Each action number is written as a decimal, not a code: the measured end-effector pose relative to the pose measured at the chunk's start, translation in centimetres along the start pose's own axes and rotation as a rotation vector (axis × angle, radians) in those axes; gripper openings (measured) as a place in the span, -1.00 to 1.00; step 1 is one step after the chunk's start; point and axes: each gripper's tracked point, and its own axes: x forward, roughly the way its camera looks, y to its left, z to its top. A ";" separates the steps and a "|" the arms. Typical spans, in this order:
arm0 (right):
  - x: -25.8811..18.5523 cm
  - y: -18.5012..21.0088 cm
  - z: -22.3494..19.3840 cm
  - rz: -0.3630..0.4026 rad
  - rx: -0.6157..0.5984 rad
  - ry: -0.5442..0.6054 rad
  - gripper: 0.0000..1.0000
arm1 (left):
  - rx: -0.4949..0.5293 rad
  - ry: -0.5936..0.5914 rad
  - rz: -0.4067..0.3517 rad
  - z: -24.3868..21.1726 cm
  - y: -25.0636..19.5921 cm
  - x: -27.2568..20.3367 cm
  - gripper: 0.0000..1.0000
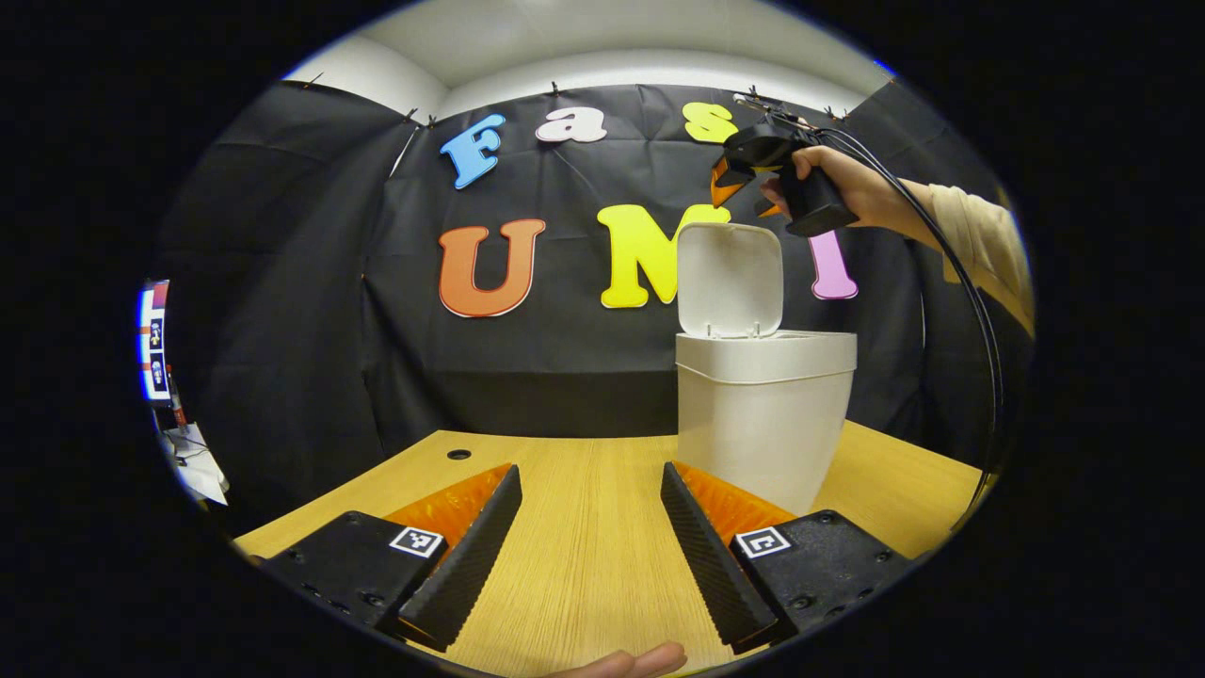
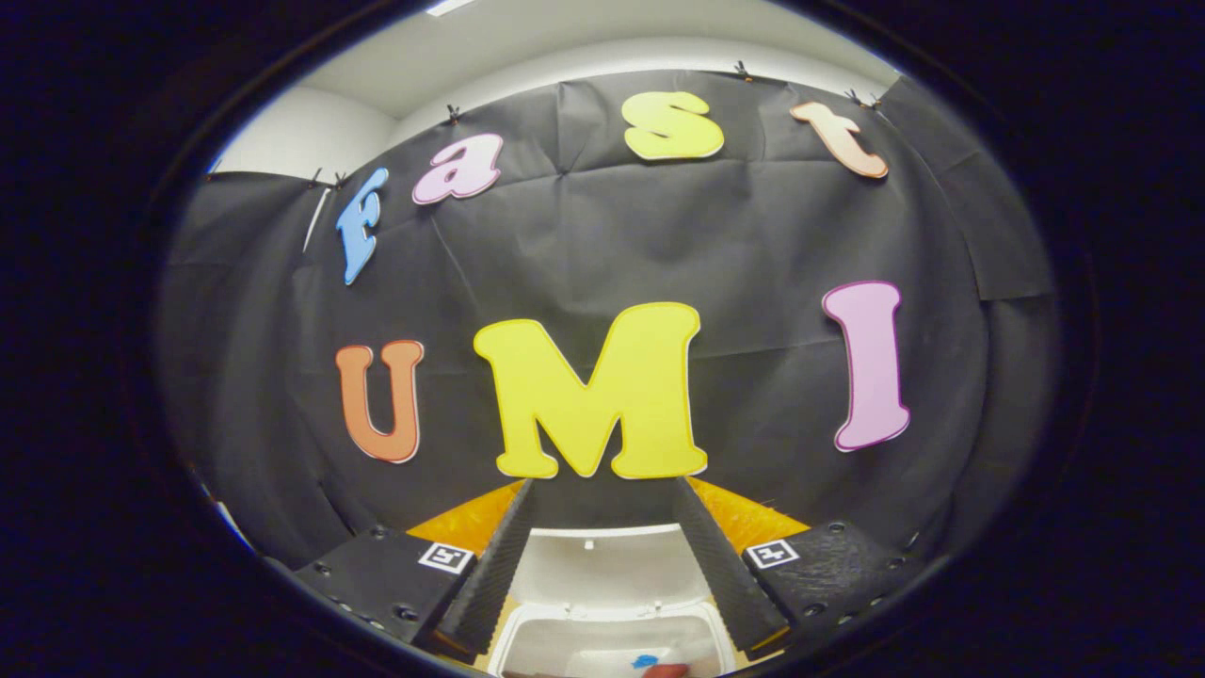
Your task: Press the lid of the desktop garbage bin to open it, pick up the crumpled paper on the desktop and throw it into the bin, then pick up the pop can on the desktop and drop it into the bin, and finally close the garbage bin lid.
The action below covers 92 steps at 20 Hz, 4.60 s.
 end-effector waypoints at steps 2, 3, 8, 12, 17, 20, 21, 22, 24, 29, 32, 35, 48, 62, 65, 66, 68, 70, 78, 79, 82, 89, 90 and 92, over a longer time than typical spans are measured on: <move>1.3 0.3 -0.1 -0.021 -0.028 0.012 0.78 | -0.001 -0.008 0.005 0.2 0.4 0.0 0.94; 1.8 0.4 -0.4 -0.028 -0.045 0.018 0.69 | -0.003 -0.012 0.009 0.2 0.6 0.1 0.94; 1.8 0.7 -2.5 -0.058 -0.103 0.088 0.70 | -0.013 -0.031 0.019 1.0 1.3 -0.2 0.93; 0.2 0.6 -3.0 -0.068 -0.117 0.075 0.80 | -0.022 -0.051 0.028 1.6 2.0 -0.5 0.92; -2.9 0.7 -4.2 -0.054 -0.100 0.103 0.80 | -0.051 -0.041 0.041 2.1 2.3 -1.5 0.92; -5.2 1.0 -4.8 -0.046 -0.109 0.104 0.80 | -0.042 -0.066 0.048 3.1 2.4 -2.1 0.92; -6.0 1.1 -4.8 -0.054 -0.124 0.094 0.80 | -0.046 -0.065 0.040 3.2 2.2 -2.3 0.92; -6.7 1.2 -5.1 -0.059 -0.142 0.086 0.80 | -0.051 -0.064 0.036 3.2 2.1 -2.5 0.92; -8.1 1.6 -6.0 -0.063 -0.174 0.088 0.80 | -0.053 -0.073 0.033 3.8 2.2 -3.1 0.92; -9.6 2.9 -9.1 -0.061 -0.252 0.132 0.79 | -0.059 -0.104 0.049 4.8 3.1 -3.9 0.92; -9.4 3.4 -7.3 -0.064 -0.266 0.064 0.82 | -0.061 -0.112 0.059 5.0 3.7 -3.9 0.92; -8.5 4.0 -5.3 -0.047 -0.243 0.015 0.81 | -0.086 -0.095 0.051 4.4 4.0 -3.3 0.92; 1.9 -0.8 -2.4 -0.066 -0.114 0.010 0.81 | -0.104 -0.043 0.102 2.3 6.9 -1.8 0.93; -3.1 -2.3 -7.6 -0.030 -0.056 0.171 0.84 | -0.098 -0.052 0.102 3.0 5.8 -2.2 0.92; -4.6 -2.8 -10.8 -0.047 -0.069 0.244 0.84 | -0.106 -0.049 0.108 3.1 5.5 -2.5 0.92; -5.1 -2.7 -12.0 -0.040 -0.071 0.278 0.84 | -0.091 -0.050 0.114 3.2 5.5 -2.6 0.92; -5.9 -2.9 -14.5 -0.033 -0.072 0.337 0.82 | -0.062 -0.054 0.124 3.4 5.5 -2.8 0.92; -6.5 -3.1 -16.5 -0.033 -0.066 0.384 0.81 | -0.091 -0.058 0.092 3.2 3.4 -2.6 0.93; -9.0 -3.9 -21.3 0.019 -0.128 0.417 0.92 | -0.056 -0.059 0.077 3.6 1.1 -3.4 0.93; -9.4 -3.9 -21.2 0.019 -0.128 0.406 0.92 | -0.048 -0.068 0.068 3.9 0.7 -3.7 0.92; -10.5 -3.9 -21.4 0.020 -0.125 0.379 0.92 | -0.034 -0.086 0.036 4.4 -0.3 -4.4 0.92; -11.6 -3.9 -21.9 -0.033 -0.115 0.341 0.93 | -0.072 -0.058 0.028 4.1 -0.2 -5.0 0.92; -12.0 -3.9 -22.0 -0.040 -0.105 0.346 0.93 | -0.068 -0.063 0.035 4.3 0.0 -5.1 0.92; -12.6 -3.8 -22.3 -0.041 -0.107 0.356 0.93 | -0.056 -0.075 0.038 4.5 0.2 -5.3 0.92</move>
